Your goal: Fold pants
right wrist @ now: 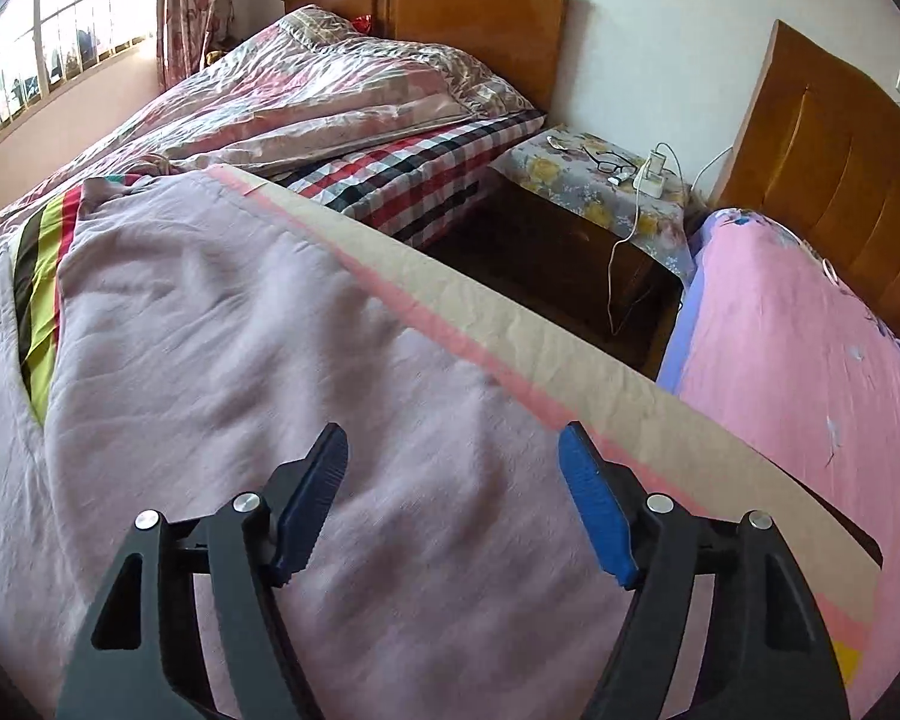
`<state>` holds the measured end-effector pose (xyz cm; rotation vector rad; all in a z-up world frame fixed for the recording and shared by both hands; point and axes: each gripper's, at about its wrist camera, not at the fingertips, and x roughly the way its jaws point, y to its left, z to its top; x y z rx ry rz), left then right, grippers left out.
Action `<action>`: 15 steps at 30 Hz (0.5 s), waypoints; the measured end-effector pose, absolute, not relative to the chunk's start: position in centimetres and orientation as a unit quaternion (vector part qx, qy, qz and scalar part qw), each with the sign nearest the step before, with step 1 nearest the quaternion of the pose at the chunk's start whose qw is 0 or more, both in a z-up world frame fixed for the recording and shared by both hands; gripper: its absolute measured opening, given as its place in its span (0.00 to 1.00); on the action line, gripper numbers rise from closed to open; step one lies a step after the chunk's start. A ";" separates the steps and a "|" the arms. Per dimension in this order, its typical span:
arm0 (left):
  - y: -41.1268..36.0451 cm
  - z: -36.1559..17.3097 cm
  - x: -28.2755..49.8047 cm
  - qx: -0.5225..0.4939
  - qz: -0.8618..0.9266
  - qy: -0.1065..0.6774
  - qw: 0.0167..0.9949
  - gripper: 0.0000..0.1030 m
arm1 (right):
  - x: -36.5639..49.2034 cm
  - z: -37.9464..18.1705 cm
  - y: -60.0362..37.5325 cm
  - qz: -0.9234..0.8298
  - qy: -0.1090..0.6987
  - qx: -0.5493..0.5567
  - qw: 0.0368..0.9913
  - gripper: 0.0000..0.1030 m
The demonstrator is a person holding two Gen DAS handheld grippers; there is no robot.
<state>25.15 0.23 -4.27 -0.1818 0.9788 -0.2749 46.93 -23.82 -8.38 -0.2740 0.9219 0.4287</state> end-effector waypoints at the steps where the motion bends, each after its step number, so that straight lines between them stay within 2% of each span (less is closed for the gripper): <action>1: 0.5 -4.2 25.4 -0.086 -0.127 0.466 0.871 0.94 | 48.0 -9.2 -23.6 0.206 0.454 -0.143 0.855 0.69; 4: 1.6 -3.9 26.5 -0.099 -0.121 0.463 0.872 0.94 | 48.8 -10.6 -23.4 0.229 0.469 -0.151 0.839 0.52; 6: 1.9 -4.0 27.5 -0.099 -0.121 0.467 0.870 0.95 | 48.1 -10.5 -23.1 0.221 0.460 -0.161 0.845 0.36; 7: 2.0 -4.1 28.4 -0.090 -0.105 0.477 0.868 0.95 | 47.5 -10.3 -22.8 0.213 0.450 -0.179 0.849 0.22; 8: 2.2 -4.1 29.3 -0.069 -0.056 0.490 0.867 0.94 | 46.4 -10.1 -22.3 0.200 0.436 -0.198 0.855 0.17; 10: 2.7 -3.5 30.9 -0.013 0.052 0.493 0.868 0.85 | 44.5 -9.5 -21.3 0.174 0.406 -0.222 0.869 0.16; 12: 3.6 -2.3 31.2 -0.005 0.118 0.468 0.876 0.83 | 42.2 -8.0 -21.0 0.158 0.377 -0.215 0.887 0.16; 15: 5.3 -1.1 29.4 -0.139 0.006 0.444 0.885 0.88 | 36.9 -4.5 -20.5 0.160 0.327 -0.200 0.910 0.16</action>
